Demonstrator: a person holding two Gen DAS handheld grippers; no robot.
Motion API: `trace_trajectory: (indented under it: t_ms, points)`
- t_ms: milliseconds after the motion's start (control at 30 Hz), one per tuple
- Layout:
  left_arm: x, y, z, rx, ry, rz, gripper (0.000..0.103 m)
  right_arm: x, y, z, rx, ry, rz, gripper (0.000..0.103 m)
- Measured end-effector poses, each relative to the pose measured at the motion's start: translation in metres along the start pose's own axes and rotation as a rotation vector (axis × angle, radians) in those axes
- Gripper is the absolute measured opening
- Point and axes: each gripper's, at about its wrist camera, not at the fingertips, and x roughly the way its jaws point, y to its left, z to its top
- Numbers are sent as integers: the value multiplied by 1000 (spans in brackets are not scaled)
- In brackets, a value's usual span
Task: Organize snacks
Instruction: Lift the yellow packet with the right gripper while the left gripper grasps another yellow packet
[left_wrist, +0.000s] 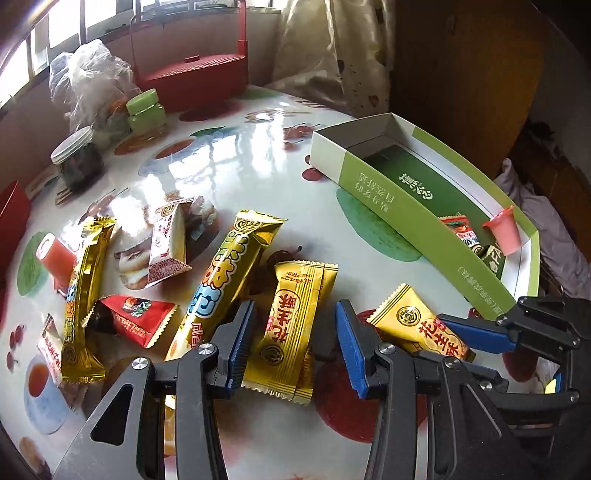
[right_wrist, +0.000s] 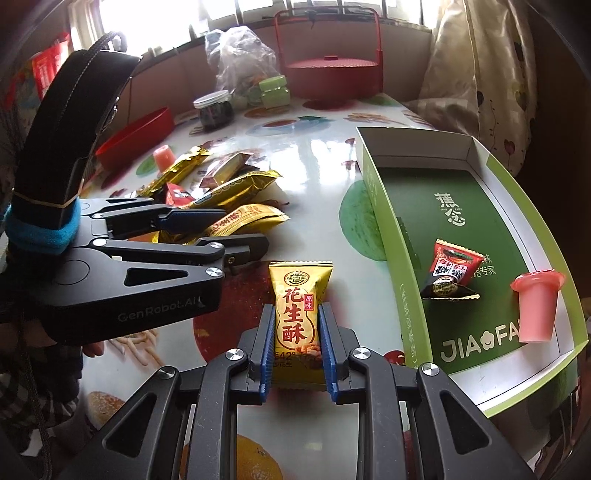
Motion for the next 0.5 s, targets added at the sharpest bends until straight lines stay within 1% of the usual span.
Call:
trace_trajectory:
  t_ms: [100,133,167,233,500]
  points:
    - [0,1,-1,-11,-4,1,45,0,0,0,0,0,1,22]
    - [0,1,-1,-11,-5,4,42,0,0,0,-1,0,1,22]
    - [0,1,-1,-12,-8,10,35,0,0,0,-2,1,1,22]
    - [-1,1,-2,-17,-10,11,27,0,0,0,-1,0,1,22]
    - [-5,1,-6,-41,-17,6,25,-1,0,1,4,-4,-2,22]
